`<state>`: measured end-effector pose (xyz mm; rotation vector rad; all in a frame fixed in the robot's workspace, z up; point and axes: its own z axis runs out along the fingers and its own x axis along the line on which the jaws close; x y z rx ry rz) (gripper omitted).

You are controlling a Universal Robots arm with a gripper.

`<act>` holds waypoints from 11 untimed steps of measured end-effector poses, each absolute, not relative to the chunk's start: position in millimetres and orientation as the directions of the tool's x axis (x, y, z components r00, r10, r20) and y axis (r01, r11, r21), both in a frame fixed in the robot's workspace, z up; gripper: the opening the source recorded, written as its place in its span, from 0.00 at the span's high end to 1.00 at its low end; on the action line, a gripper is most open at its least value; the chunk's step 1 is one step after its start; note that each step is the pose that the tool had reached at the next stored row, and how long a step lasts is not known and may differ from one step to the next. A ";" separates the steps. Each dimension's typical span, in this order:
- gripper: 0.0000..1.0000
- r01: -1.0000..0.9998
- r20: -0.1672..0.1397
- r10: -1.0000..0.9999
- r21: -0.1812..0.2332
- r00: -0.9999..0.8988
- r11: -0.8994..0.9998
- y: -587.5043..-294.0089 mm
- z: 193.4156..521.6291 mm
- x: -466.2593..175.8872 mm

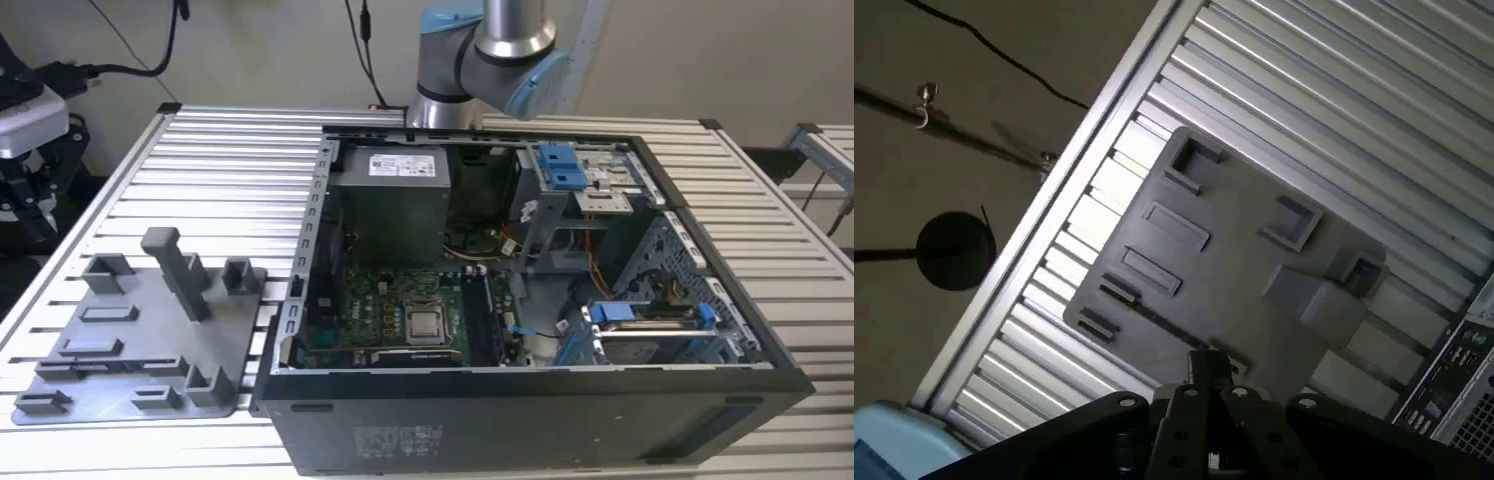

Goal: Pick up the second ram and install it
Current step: 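Pick up the second ram and move it above second insertion slot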

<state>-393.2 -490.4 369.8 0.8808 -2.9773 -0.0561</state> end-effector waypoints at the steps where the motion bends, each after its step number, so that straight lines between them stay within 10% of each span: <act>1: 0.89 -0.558 0.024 -0.560 0.045 -0.828 0.828 -490.4 369.8 -393.2; 11: 0.89 -0.690 0.026 -0.691 0.044 -0.722 0.723 -490.4 369.8 -393.5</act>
